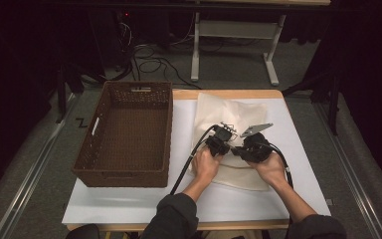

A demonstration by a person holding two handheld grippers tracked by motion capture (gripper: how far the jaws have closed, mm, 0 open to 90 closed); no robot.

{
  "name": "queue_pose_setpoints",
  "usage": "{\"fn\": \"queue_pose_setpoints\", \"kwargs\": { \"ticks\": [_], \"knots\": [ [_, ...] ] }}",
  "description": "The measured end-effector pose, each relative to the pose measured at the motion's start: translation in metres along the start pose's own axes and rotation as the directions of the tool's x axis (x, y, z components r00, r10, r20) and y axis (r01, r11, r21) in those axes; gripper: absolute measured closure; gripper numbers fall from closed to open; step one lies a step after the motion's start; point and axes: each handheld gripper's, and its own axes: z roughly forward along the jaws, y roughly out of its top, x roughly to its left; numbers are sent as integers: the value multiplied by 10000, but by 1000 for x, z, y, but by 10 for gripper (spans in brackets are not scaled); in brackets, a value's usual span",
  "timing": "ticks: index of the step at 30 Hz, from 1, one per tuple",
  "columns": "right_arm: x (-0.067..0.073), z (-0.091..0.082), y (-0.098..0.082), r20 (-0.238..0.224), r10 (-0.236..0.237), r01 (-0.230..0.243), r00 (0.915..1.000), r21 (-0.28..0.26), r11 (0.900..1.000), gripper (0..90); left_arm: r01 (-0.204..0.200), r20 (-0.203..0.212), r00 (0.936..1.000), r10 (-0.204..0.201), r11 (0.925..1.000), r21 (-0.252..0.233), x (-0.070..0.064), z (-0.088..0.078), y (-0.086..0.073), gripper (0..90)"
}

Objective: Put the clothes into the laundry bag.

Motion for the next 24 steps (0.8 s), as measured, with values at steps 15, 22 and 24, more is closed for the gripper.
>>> {"fn": "queue_pose_setpoints", "kwargs": {
  "ticks": [15, 22, 24],
  "knots": [
    [-4, -4, -4, -45, 326, -327, 9995, -142, 9994, 878, -831, 567, 9950, 827, 9965, 37, -13, -45, -36, 591],
    [-4, -6, -4, -6, 214, -214, 9998, -147, 9997, 878, -729, 586, 9956, 724, 9973, 53, -17, -61, -42, 549],
    [-3, -5, -4, 19, 224, -224, 9997, -159, 9996, 878, -567, 763, 9956, 536, 9976, 393, -16, -56, -43, 585]
  ]
}}
